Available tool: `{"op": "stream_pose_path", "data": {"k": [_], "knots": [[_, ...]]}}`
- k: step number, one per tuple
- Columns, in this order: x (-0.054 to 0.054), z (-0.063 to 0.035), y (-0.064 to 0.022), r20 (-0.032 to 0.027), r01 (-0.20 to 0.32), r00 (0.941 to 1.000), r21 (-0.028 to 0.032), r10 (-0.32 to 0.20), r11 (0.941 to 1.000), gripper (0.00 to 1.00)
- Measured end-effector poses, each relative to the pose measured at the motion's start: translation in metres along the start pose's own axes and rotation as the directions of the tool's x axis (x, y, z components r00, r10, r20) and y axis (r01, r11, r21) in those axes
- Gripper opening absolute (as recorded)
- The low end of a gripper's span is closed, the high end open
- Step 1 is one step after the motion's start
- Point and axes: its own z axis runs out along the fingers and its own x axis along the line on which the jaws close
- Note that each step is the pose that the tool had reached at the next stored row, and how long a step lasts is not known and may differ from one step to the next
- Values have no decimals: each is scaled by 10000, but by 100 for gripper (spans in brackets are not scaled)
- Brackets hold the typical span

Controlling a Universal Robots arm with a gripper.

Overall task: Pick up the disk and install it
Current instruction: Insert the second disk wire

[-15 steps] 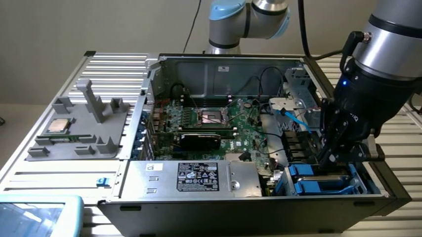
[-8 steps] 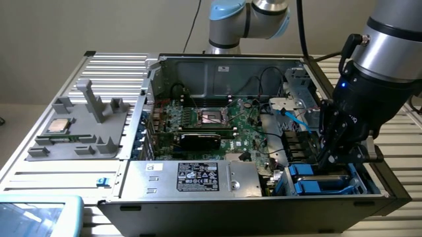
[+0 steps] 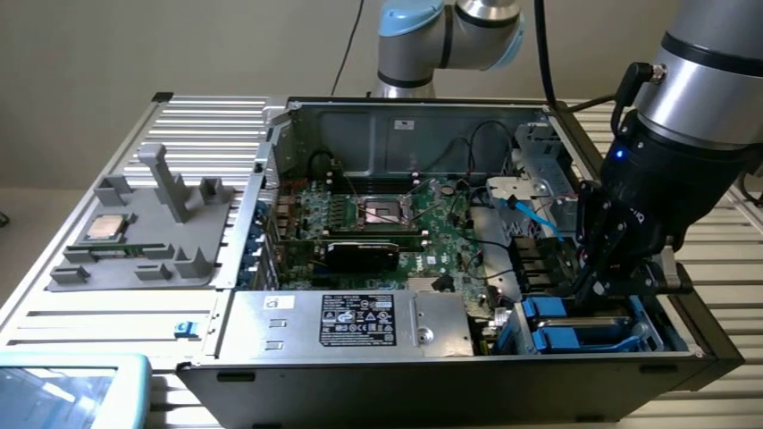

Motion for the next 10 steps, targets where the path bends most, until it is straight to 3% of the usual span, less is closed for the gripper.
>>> {"op": "stream_pose_path", "data": {"k": [10], "knots": [[1,5,0,-5,0,10000,0,0,10000,16]]}}
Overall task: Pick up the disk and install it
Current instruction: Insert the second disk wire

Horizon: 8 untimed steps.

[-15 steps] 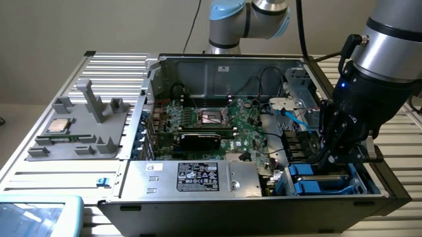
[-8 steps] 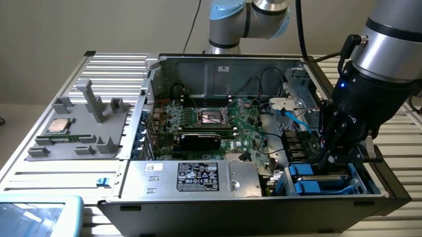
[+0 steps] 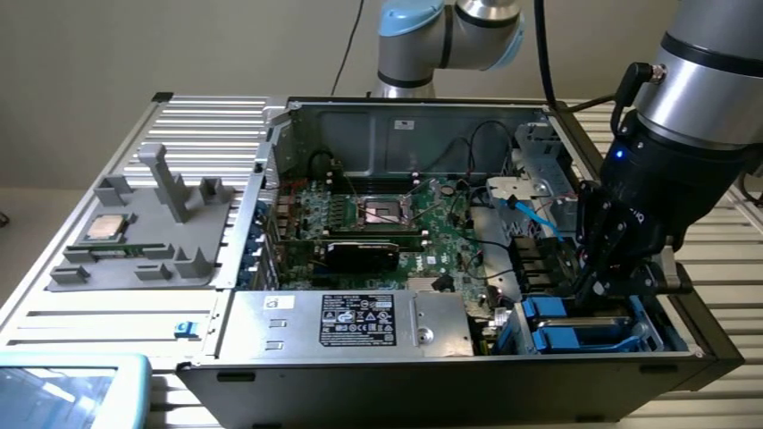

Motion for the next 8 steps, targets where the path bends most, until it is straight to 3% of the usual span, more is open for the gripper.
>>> {"op": "stream_pose_path", "data": {"k": [8], "knots": [[0,0,0,0,0,10000,0,0,10000,16]]}}
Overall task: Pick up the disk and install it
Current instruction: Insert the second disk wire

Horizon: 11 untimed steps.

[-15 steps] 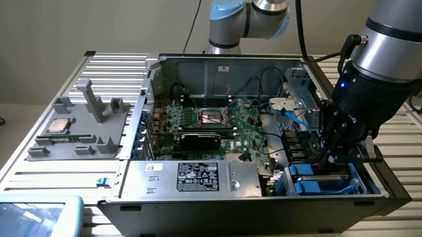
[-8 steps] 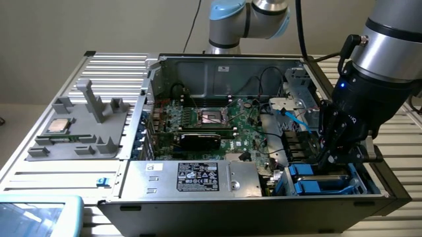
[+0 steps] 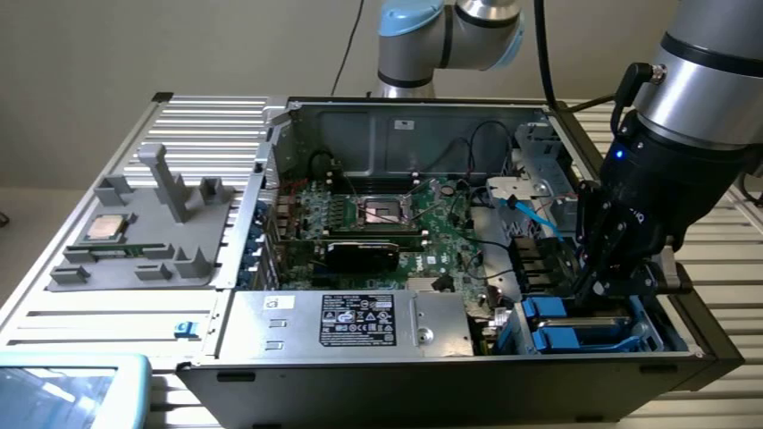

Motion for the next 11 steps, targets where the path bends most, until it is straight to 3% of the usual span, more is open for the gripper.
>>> {"op": "stream_pose_path", "data": {"k": [4,5,6,7,9,10,11], "knots": [[0,2,0,-5,0,10000,0,0,10000,16],[1,10,0,-25,-1,10000,1,1,10000,24],[1,11,0,-22,0,10000,0,0,10000,24],[1,5,0,-10,0,10000,0,0,10000,30],[0,0,0,-1,0,10000,0,0,10000,30],[0,0,0,0,0,10000,0,0,10000,36],[0,0,1,-1,2,10000,0,-2,10000,36]]}}
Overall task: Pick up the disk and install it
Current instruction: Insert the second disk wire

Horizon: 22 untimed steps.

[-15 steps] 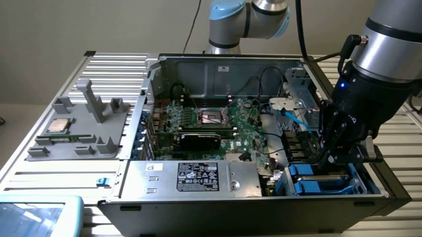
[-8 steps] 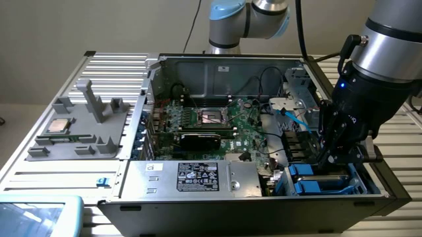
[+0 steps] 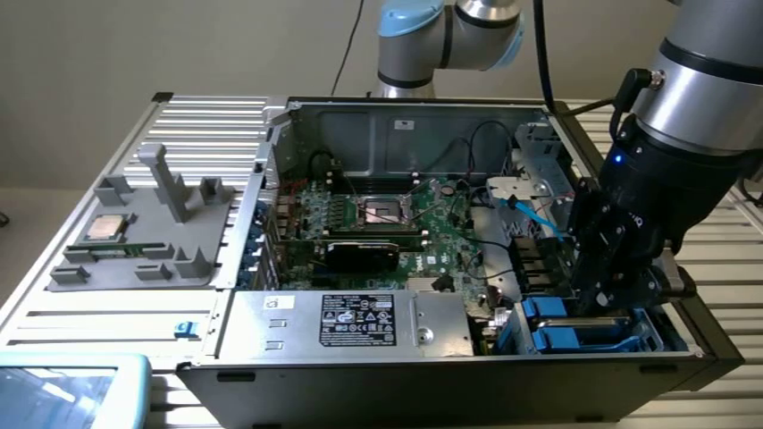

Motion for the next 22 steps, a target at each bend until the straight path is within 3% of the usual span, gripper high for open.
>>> {"op": "stream_pose_path", "data": {"k": [6,8,9,11,19,22], "knots": [[0,0,-1,1,-3,10000,0,3,10000,36],[0,0,-1,0,-2,10000,0,2,10000,38],[0,0,-1,0,-2,10000,0,2,10000,45],[-2,-15,-1,3,-2,10000,0,2,10000,45],[-37,-371,-2,2,-2,10000,0,2,10000,45],[-38,-383,-1,-1,-2,10000,0,2,10000,45]]}}
